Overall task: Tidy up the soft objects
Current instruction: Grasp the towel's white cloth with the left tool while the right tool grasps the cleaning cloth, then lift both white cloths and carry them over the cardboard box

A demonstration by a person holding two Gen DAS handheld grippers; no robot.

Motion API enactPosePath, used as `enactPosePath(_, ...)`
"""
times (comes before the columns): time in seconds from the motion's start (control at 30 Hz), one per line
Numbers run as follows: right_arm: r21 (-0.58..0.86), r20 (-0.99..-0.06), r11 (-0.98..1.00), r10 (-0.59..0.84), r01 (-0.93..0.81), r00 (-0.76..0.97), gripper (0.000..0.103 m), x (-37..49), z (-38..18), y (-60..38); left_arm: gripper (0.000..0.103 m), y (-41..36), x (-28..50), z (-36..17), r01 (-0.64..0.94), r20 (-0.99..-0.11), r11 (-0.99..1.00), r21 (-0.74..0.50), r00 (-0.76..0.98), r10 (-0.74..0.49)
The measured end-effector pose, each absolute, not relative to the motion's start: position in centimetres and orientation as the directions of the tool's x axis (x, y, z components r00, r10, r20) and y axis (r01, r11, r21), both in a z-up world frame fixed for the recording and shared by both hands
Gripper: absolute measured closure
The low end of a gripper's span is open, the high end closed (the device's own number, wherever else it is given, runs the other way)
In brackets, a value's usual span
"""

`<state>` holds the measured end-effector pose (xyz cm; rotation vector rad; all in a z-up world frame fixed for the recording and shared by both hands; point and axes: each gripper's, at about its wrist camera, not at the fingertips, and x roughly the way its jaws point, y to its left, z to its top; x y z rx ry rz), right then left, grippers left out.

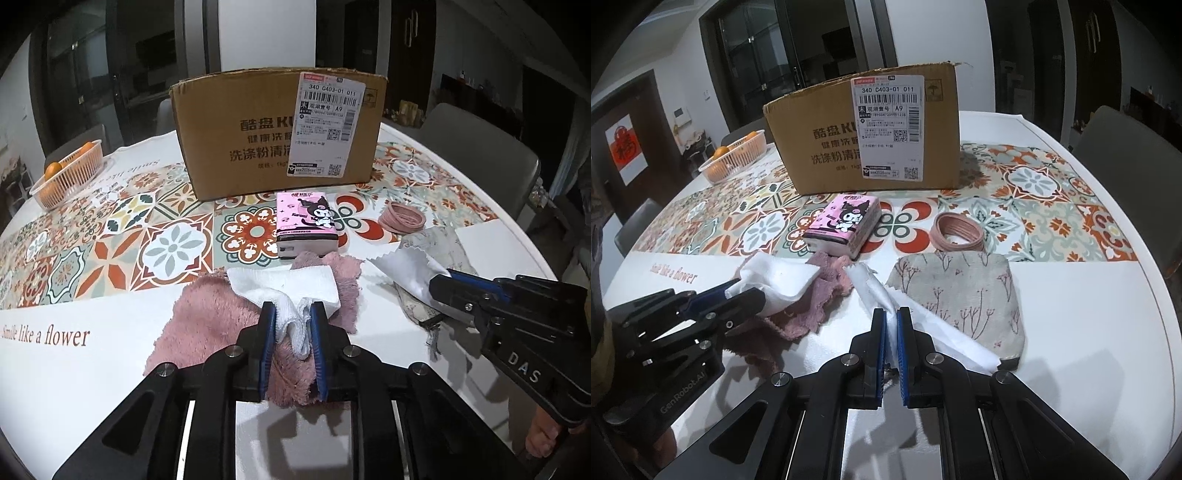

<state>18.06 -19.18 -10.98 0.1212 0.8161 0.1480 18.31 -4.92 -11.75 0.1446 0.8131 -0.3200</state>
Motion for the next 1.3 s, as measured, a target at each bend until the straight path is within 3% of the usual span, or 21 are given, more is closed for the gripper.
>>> enactPosePath(0.2, 0.176, -0.714, 0.981, 0.185, -0.082, 0.675, 0.095, 18.2, -10.9, -19.2, 0.08, -5.6, 19.3, -11.9, 0.367, -0.762, 0.93, 0.02, 0.608, -0.224)
enactPosePath(0.27, 0.183, -0.714, 0.98, 0.189, -0.081, 0.674, 0.095, 18.2, -11.0, -19.3, 0.07, -5.8, 19.6, -12.0, 0.375, -0.771, 0.927, 0.024, 0.597, -0.222)
enactPosePath(0.4, 0.204, -0.714, 0.976, 0.201, -0.075, 0.671, 0.095, 18.3, -11.0, -19.4, 0.068, -6.0, 19.9, -11.9, 0.379, -0.779, 0.924, 0.039, 0.591, -0.21)
enactPosePath(0.43, 0.208, -0.713, 0.975, 0.204, -0.075, 0.671, 0.095, 18.4, -10.9, -19.4, 0.069, -6.0, 20.0, -11.8, 0.379, -0.78, 0.925, 0.04, 0.59, -0.208)
enactPosePath(0.57, 0.226, -0.705, 0.971, 0.22, -0.08, 0.675, 0.095, 18.4, -10.8, -19.4, 0.088, -5.8, 20.1, -11.4, 0.369, -0.782, 0.929, 0.007, 0.582, -0.225)
enactPosePath(0.67, 0.238, -0.699, 0.968, 0.231, -0.084, 0.677, 0.095, 18.5, -10.7, -19.4, 0.092, -5.8, 20.0, -11.2, 0.36, -0.772, 0.933, 0.022, 0.599, -0.213)
enactPosePath(1.3, 0.257, -0.649, 0.964, 0.227, -0.071, 0.726, 0.095, 17.4, -7.9, -20.2, 0.092, -5.4, 18.1, -7.8, 0.329, -0.68, 0.943, -0.053, 0.68, -0.275)
